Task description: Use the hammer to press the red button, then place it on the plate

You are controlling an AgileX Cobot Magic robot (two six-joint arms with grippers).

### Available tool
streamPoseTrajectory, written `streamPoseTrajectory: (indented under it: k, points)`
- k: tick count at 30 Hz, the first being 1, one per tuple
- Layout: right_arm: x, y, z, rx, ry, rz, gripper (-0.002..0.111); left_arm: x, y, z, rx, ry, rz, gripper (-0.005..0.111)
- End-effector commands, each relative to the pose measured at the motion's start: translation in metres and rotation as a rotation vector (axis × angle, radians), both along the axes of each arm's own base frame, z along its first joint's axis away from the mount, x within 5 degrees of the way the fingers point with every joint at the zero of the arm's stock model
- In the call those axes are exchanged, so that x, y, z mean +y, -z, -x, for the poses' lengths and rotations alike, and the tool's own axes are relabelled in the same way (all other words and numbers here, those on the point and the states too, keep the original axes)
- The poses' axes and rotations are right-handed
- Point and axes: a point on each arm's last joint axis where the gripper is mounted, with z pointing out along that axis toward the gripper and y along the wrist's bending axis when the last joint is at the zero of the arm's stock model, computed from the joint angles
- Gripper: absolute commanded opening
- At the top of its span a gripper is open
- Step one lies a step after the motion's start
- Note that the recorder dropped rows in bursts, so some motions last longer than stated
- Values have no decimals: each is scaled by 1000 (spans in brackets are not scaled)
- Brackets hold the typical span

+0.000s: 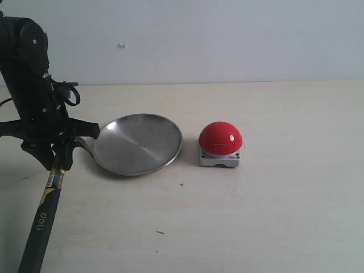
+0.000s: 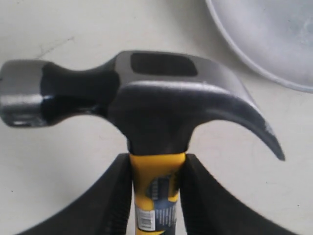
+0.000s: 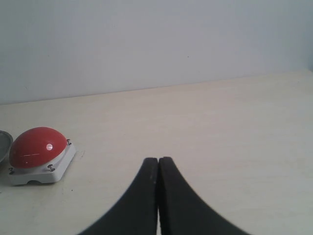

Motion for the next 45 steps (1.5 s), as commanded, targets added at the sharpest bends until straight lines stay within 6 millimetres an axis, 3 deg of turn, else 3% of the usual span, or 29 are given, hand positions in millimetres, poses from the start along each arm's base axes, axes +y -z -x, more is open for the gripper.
streamPoseTrajectory:
  k: [1, 32, 33, 39, 45]
  points:
    - [0, -2, 0, -16, 3, 17, 0, -2, -4, -6, -3, 16, 3, 0]
    - [0, -7, 0, -67, -5, 50, 0, -2, -3, -11, -44, 48, 0, 0]
    - [1, -10, -1, -108, -9, 13, 0, -2, -3, -11, -44, 50, 1, 0]
    - [3, -21, -1, -311, 13, -640, 0, -2, -3, -12, -53, 53, 3, 0]
    - [2, -24, -1, -346, 15, -671, 0, -3, -3, -12, -59, 50, 13, 0]
